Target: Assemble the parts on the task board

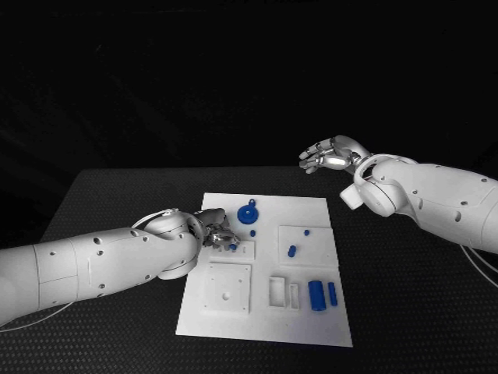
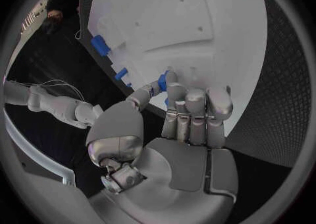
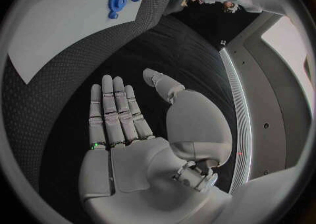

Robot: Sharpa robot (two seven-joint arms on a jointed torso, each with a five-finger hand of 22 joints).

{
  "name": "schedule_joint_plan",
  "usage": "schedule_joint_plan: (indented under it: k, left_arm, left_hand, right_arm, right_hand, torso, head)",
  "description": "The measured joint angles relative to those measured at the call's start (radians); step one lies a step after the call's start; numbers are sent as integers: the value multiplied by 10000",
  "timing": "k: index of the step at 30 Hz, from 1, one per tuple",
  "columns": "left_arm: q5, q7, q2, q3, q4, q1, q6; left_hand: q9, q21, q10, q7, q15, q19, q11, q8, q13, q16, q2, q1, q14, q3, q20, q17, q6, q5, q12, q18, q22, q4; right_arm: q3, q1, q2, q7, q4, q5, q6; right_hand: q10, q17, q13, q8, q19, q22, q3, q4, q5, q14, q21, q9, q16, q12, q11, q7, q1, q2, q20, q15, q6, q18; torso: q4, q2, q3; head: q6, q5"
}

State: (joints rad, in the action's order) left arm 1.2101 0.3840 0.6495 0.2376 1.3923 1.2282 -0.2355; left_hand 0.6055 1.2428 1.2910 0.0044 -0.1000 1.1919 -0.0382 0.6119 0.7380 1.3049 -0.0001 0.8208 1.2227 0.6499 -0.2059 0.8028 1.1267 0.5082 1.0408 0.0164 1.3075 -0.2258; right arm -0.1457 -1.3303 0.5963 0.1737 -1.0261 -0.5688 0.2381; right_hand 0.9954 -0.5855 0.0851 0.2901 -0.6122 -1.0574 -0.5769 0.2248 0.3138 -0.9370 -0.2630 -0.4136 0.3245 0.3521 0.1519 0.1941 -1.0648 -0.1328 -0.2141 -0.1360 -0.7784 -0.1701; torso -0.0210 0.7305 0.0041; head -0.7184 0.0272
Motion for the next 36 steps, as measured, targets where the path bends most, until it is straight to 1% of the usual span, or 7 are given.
schedule_joint_plan:
  k: [11,12,15,20,22,28,36]
  left_arm:
    - [89,-75,-49,3,17,-24,-6]
    - [126,-85,-43,3,25,-35,-10]
    - [269,-112,-18,4,53,-60,-21]
    - [571,-145,31,6,139,-63,-111]
    - [698,-159,38,6,179,-71,-170]
    - [1006,-206,119,6,231,-239,-377]
    - [1149,-237,193,5,282,-269,-487]
  left_hand:
    - [-91,0,7,-9,-41,0,-7,-2,41,0,-65,65,-41,1,0,-21,4,-180,-39,0,-1,0]
    - [-113,0,8,-9,-42,0,-7,-2,57,0,-66,66,-41,1,0,-22,4,-337,-39,0,-1,0]
    - [-155,0,9,-10,-42,0,-8,-2,77,0,-115,115,-41,2,0,-32,7,-566,-80,-1,-1,2]
    - [-204,0,13,-31,-43,0,-12,1,107,0,-187,187,-39,8,0,-33,30,-679,-80,-1,-2,8]
    - [-225,0,67,-72,-93,36,-64,2,127,0,-248,248,12,9,-36,-33,72,-684,-80,-1,-2,9]
    - [-269,0,108,-100,-128,56,-103,13,151,0,-304,304,48,10,-56,-43,133,-797,-117,-2,-2,10]
    - [-292,0,188,-143,-169,91,-151,36,163,0,-355,355,81,15,-91,-43,177,-854,-117,-3,6,15]
  right_arm:
    - [0,0,0,-4,-7,0,-12]
    - [0,0,2,-4,-7,0,-14]
    - [0,1,3,-10,1,0,-19]
    - [0,1,-2,-15,20,1,-20]
    - [0,1,-2,-17,18,1,-21]
    - [0,2,20,-20,9,2,-23]
    - [0,2,27,-22,8,2,-25]
  right_hand:
    - [0,-1,-11,0,-1,-10,0,0,0,0,0,1,0,0,0,0,0,0,1,0,0,0]
    - [0,-1,-11,0,-1,-10,0,0,0,0,0,2,0,0,0,0,0,0,1,0,0,0]
    - [0,-1,-22,0,-1,-10,2,-2,0,-1,0,12,0,0,0,0,4,4,1,0,0,0]
    - [0,8,-23,0,-1,-19,27,-28,38,-1,0,12,0,0,0,0,68,11,1,1,0,0]
    - [0,8,-34,0,-1,-19,27,-28,38,-1,0,12,0,0,0,0,80,-1,1,1,0,0]
    - [0,8,-34,41,-1,-27,27,-28,38,-2,0,12,0,0,0,0,79,-1,1,1,0,0]
    - [0,7,-43,41,-1,-27,55,-56,38,-2,28,21,0,0,0,0,79,-1,2,2,0,0]
  torso:
    - [-1,-4,9]
    - [-1,-4,10]
    - [-1,-6,12]
    - [0,-7,15]
    - [-1,-7,18]
    - [11,-7,18]
    - [7,-7,12]
  head:
    - [-39,0]
    - [-40,0]
    - [-41,4]
    - [-47,10]
    - [-52,7]
    - [-58,25]
    - [-70,58]
